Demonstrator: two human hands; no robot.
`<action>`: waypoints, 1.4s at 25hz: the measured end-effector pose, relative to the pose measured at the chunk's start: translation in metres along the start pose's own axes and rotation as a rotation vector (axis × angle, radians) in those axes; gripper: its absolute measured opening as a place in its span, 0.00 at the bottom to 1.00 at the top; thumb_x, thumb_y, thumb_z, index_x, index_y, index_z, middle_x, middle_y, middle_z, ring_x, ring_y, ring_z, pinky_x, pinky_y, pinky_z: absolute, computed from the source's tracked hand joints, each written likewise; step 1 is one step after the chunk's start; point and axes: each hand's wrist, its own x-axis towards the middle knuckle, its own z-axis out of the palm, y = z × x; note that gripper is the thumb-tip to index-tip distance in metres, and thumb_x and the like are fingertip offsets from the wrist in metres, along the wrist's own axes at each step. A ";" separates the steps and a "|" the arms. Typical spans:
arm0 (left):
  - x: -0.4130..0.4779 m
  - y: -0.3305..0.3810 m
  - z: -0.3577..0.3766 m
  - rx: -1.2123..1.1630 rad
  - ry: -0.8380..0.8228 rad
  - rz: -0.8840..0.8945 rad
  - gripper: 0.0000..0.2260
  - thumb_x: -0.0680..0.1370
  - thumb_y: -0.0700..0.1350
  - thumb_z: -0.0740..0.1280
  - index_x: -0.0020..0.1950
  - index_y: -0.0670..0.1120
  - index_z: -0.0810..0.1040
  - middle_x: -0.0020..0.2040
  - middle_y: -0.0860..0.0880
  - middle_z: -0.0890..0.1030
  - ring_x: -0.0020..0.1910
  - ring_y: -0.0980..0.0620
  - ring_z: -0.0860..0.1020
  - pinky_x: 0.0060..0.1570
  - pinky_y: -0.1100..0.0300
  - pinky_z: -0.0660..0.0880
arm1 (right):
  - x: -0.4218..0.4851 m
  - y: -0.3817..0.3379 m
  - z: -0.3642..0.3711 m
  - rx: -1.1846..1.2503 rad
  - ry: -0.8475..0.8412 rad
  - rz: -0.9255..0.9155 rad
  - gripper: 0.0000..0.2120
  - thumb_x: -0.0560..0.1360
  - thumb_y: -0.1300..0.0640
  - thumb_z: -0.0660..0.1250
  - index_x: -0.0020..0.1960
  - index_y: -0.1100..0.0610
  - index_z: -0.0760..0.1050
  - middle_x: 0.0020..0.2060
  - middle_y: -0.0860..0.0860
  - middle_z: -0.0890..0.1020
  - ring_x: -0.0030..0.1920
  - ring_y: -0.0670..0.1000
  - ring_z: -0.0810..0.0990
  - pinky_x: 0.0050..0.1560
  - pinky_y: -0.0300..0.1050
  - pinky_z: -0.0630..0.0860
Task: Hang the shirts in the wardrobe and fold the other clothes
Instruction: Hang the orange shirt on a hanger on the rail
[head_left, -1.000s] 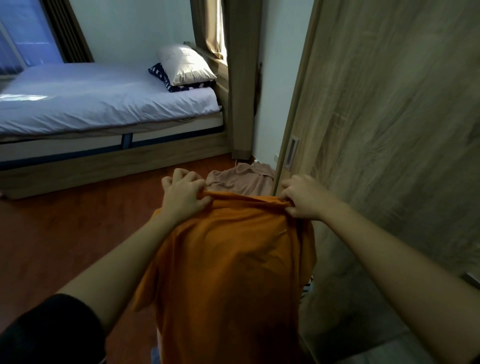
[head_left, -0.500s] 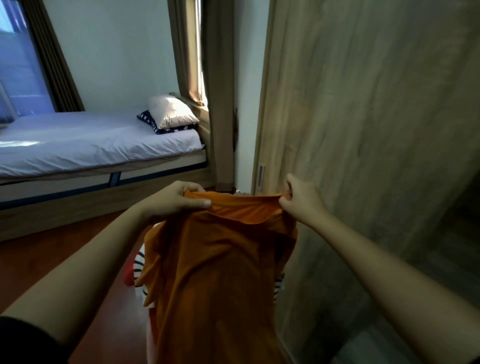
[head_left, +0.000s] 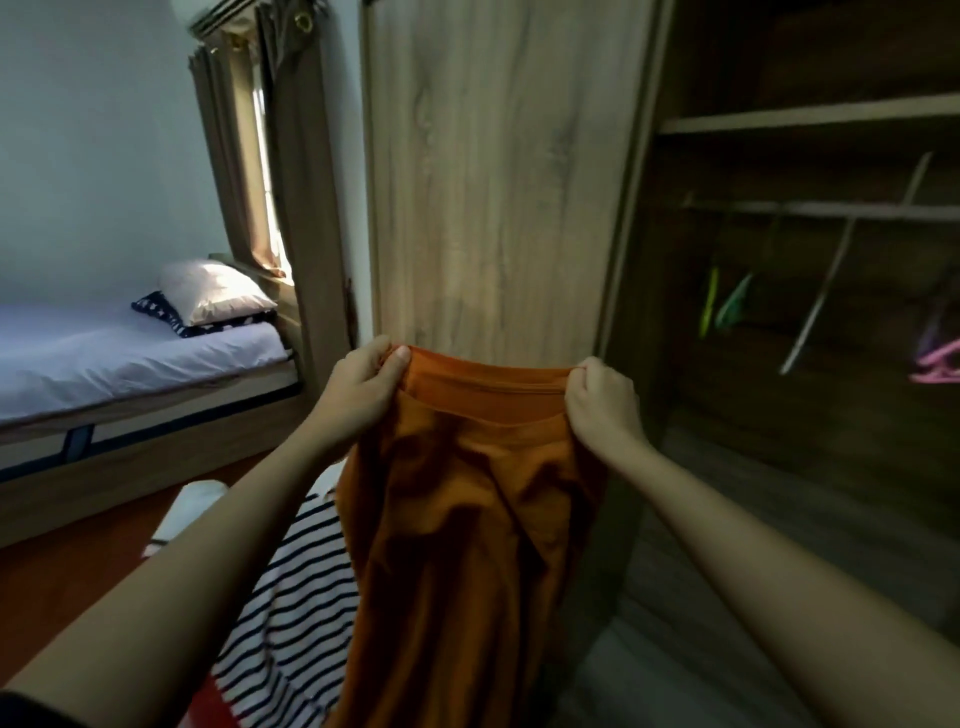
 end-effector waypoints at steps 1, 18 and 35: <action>0.002 0.010 0.008 0.121 0.048 0.073 0.13 0.81 0.48 0.58 0.45 0.41 0.74 0.38 0.42 0.78 0.37 0.47 0.76 0.41 0.52 0.73 | -0.004 0.004 -0.020 -0.023 0.033 -0.046 0.13 0.79 0.55 0.54 0.38 0.56 0.70 0.32 0.49 0.73 0.31 0.45 0.71 0.29 0.40 0.62; 0.162 0.136 0.241 -0.134 -0.295 0.182 0.17 0.80 0.53 0.59 0.42 0.43 0.80 0.33 0.48 0.81 0.32 0.52 0.81 0.37 0.61 0.76 | 0.036 0.082 -0.172 -0.499 -0.030 -0.228 0.14 0.78 0.44 0.59 0.54 0.49 0.80 0.44 0.44 0.78 0.47 0.46 0.77 0.46 0.45 0.74; 0.291 0.158 0.387 -0.141 -0.319 -0.105 0.12 0.81 0.41 0.56 0.54 0.35 0.76 0.54 0.39 0.77 0.53 0.41 0.77 0.50 0.51 0.74 | 0.034 0.169 -0.191 -0.594 -0.071 0.006 0.21 0.72 0.35 0.52 0.53 0.42 0.78 0.37 0.36 0.71 0.39 0.36 0.73 0.38 0.28 0.65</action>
